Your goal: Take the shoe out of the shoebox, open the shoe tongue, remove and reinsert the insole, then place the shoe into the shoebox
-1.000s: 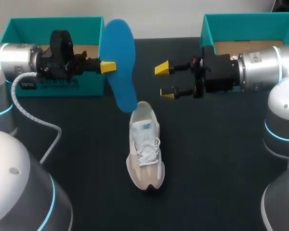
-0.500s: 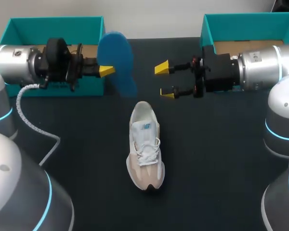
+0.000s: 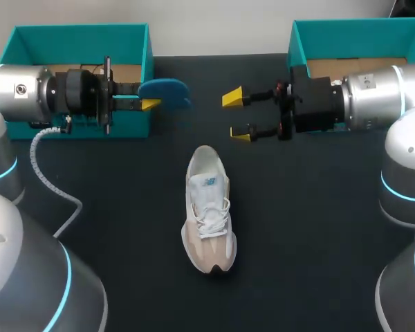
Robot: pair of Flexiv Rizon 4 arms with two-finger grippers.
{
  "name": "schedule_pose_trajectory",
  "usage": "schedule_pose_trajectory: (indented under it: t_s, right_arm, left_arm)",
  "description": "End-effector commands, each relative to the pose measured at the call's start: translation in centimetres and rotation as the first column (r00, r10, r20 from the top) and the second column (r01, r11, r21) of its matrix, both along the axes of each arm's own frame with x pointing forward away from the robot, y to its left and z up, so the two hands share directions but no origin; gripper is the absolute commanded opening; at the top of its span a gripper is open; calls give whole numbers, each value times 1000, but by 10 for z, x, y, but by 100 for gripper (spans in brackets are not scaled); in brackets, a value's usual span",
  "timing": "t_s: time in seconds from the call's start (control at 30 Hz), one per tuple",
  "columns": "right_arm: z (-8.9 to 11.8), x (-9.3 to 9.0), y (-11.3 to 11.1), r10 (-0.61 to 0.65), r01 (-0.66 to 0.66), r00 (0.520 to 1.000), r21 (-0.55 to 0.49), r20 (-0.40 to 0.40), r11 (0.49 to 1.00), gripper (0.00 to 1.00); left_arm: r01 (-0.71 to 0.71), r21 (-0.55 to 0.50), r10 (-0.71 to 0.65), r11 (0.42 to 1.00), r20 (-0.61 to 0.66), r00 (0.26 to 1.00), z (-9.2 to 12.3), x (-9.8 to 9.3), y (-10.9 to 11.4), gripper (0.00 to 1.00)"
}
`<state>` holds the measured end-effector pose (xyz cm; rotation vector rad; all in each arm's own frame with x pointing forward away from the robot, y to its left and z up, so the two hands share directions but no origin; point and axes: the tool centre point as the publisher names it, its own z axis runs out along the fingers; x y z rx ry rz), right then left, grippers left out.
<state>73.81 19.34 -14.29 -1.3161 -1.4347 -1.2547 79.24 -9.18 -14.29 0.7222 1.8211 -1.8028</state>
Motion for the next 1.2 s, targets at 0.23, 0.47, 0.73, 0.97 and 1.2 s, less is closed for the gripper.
schedule_pose_trajectory:
  t_s: [0.23,0.47,0.73,0.97,1.2]
  right_arm:
    - [-1,0,3,-4,4,1000,0,0,1000,100]
    - [-1,0,3,-4,4,1000,0,0,1000,100]
    - [-1,0,3,-4,4,1000,0,0,1000,100]
    - [-1,0,3,-4,4,1000,0,0,1000,100]
    - [1,3,24,43,-43,999,-3,1,999,100]
  left_arm:
    - [-81,-62,102,995,561,822,-7,-6,0,0]
    - [-76,-11,62,997,702,709,-7,-6,1,0]
    - [-80,-3,54,997,760,648,-10,-5,2,0]
    - [-82,-18,67,996,749,659,-10,-4,0,0]
    - [-78,-25,70,997,753,654,-13,-1,-9,0]
